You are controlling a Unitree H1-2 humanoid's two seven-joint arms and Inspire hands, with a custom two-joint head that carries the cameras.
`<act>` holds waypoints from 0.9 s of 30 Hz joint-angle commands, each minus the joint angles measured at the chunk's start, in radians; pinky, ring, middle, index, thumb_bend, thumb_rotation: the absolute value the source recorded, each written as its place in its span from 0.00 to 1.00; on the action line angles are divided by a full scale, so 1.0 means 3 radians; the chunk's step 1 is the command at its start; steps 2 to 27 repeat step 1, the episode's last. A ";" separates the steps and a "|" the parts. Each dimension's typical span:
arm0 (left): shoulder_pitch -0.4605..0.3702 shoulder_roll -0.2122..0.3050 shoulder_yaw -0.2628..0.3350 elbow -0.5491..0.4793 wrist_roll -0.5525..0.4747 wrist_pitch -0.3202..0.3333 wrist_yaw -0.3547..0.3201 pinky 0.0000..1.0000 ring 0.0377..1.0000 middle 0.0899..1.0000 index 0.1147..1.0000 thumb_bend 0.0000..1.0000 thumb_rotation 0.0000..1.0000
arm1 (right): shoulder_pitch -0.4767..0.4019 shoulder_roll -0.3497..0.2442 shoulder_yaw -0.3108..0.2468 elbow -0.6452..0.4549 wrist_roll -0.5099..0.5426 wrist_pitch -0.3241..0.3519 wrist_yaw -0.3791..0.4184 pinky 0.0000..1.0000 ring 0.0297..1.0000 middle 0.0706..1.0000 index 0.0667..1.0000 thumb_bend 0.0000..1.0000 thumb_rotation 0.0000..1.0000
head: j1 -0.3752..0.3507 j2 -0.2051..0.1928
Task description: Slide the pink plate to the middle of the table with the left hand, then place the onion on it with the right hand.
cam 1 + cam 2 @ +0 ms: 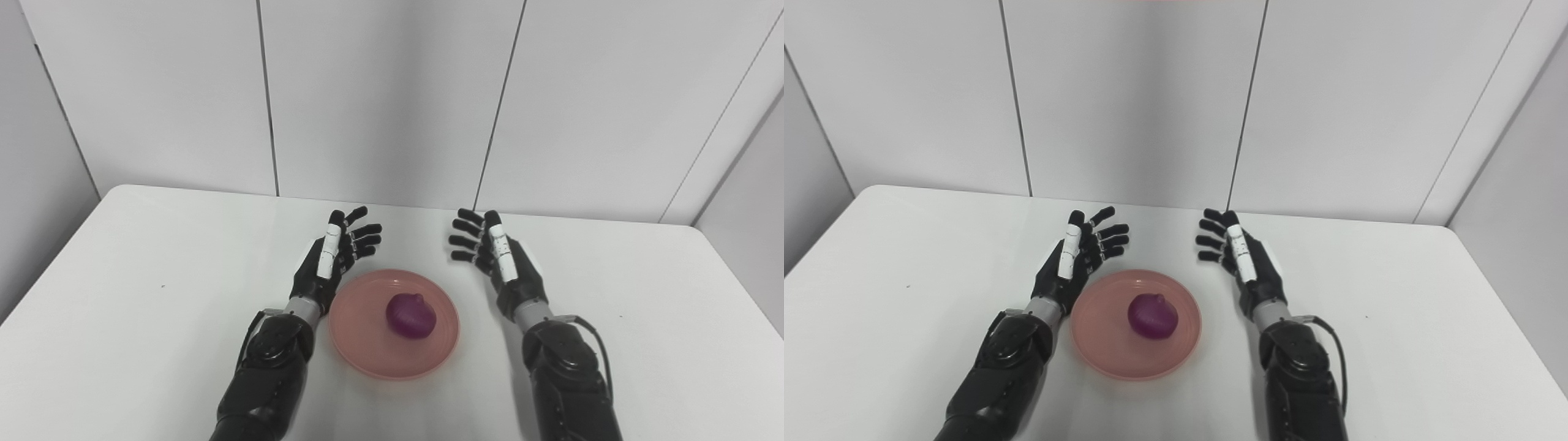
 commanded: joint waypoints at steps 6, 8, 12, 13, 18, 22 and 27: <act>0.0243 -0.0026 -0.0013 0.0221 0.0037 0.0312 0.0041 0.80 0.77 0.73 0.83 0.83 1.00 | -0.0095 0.0015 0.0031 -0.0027 0.0073 -0.0008 -0.0051 0.65 0.75 0.79 0.84 0.85 0.97 | 0.0004 0.0003; 0.0243 -0.0026 -0.0013 0.0221 0.0037 0.0312 0.0041 0.80 0.77 0.73 0.83 0.83 1.00 | -0.0095 0.0015 0.0031 -0.0027 0.0073 -0.0008 -0.0051 0.65 0.75 0.79 0.84 0.85 0.97 | 0.0004 0.0003; 0.0243 -0.0026 -0.0013 0.0221 0.0037 0.0312 0.0041 0.80 0.77 0.73 0.83 0.83 1.00 | -0.0095 0.0015 0.0031 -0.0027 0.0073 -0.0008 -0.0051 0.65 0.75 0.79 0.84 0.85 0.97 | 0.0004 0.0003; 0.0243 -0.0026 -0.0013 0.0221 0.0037 0.0312 0.0041 0.80 0.77 0.73 0.83 0.83 1.00 | -0.0095 0.0015 0.0031 -0.0027 0.0073 -0.0008 -0.0051 0.65 0.75 0.79 0.84 0.85 0.97 | 0.0004 0.0003; 0.0243 -0.0026 -0.0013 0.0221 0.0037 0.0312 0.0041 0.80 0.77 0.73 0.83 0.83 1.00 | -0.0095 0.0015 0.0031 -0.0027 0.0073 -0.0008 -0.0051 0.65 0.75 0.79 0.84 0.85 0.97 | 0.0004 0.0003; 0.0243 -0.0026 -0.0013 0.0221 0.0037 0.0312 0.0041 0.80 0.77 0.73 0.83 0.83 1.00 | -0.0095 0.0015 0.0031 -0.0027 0.0073 -0.0008 -0.0051 0.65 0.75 0.79 0.84 0.85 0.97 | 0.0004 0.0003; 0.0243 -0.0026 -0.0013 0.0221 0.0037 0.0312 0.0041 0.80 0.77 0.73 0.83 0.83 1.00 | -0.0095 0.0015 0.0031 -0.0027 0.0073 -0.0008 -0.0051 0.65 0.75 0.79 0.84 0.85 0.97 | 0.0004 0.0003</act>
